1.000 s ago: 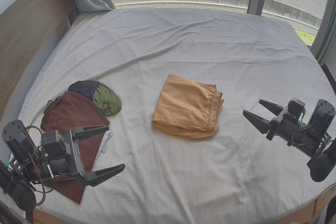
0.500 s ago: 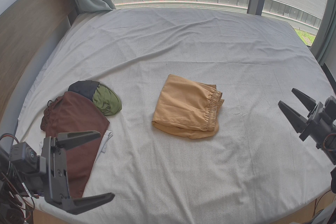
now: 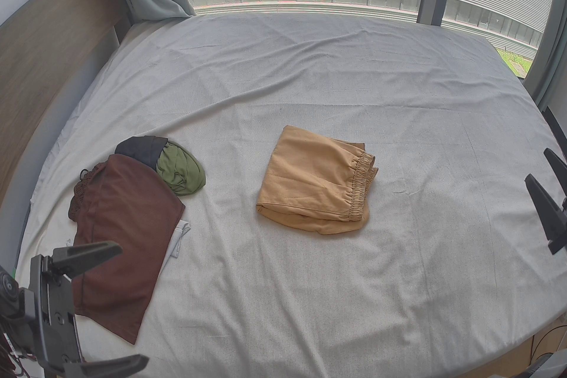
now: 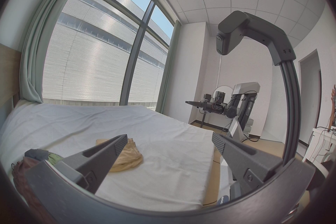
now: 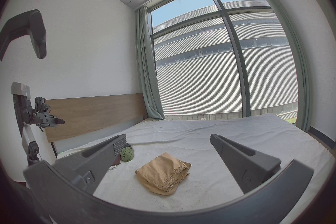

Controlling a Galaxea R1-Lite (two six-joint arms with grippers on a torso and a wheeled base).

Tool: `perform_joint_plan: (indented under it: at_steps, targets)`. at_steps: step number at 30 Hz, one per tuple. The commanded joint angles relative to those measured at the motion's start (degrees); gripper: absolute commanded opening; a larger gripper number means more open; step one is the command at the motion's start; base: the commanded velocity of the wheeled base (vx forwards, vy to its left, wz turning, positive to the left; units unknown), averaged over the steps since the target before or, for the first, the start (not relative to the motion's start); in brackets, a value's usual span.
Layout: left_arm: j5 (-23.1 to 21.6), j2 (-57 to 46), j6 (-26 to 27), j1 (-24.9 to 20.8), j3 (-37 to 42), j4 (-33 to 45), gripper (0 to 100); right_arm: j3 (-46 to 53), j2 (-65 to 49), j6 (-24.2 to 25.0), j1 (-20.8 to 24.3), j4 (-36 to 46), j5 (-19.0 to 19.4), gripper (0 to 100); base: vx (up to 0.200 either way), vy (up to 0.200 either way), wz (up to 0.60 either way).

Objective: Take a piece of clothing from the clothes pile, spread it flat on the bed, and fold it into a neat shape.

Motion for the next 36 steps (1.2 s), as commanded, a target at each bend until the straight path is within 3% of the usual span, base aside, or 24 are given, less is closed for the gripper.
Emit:
perform_joint_plan:
  at_steps: [1,5,13,16,26,36]
  targets:
    - [1.0,-17.2,-0.1,2.2,1.0,13.0,100,1.1,-17.4,-1.4,-0.8,13.1,0.1,100,0.000,0.000,0.00]
    - [1.3,-24.4,-0.1,4.0,0.8,22.4,100,0.3,-29.1,-1.8,-0.5,28.0,0.2,100,0.000,0.000,0.00]
    - [1.4,-33.7,-0.7,8.1,0.7,32.1,100,-4.1,-50.6,-1.7,-0.8,57.4,0.2,100,0.000,0.000,0.00]
    - [1.5,-37.6,-1.6,10.1,0.5,36.2,100,-4.7,-56.6,-1.5,-0.8,64.7,0.1,100,0.000,0.000,0.00]
    - [0.5,-50.7,-10.9,15.7,-3.8,47.2,100,-1.9,-63.3,-2.0,-2.7,70.3,-0.4,100,0.000,0.000,0.00]
    - [5.2,-51.3,-8.4,17.0,-0.2,47.3,100,1.1,-63.3,-5.7,-2.7,71.0,-6.9,100,0.000,0.000,0.00]
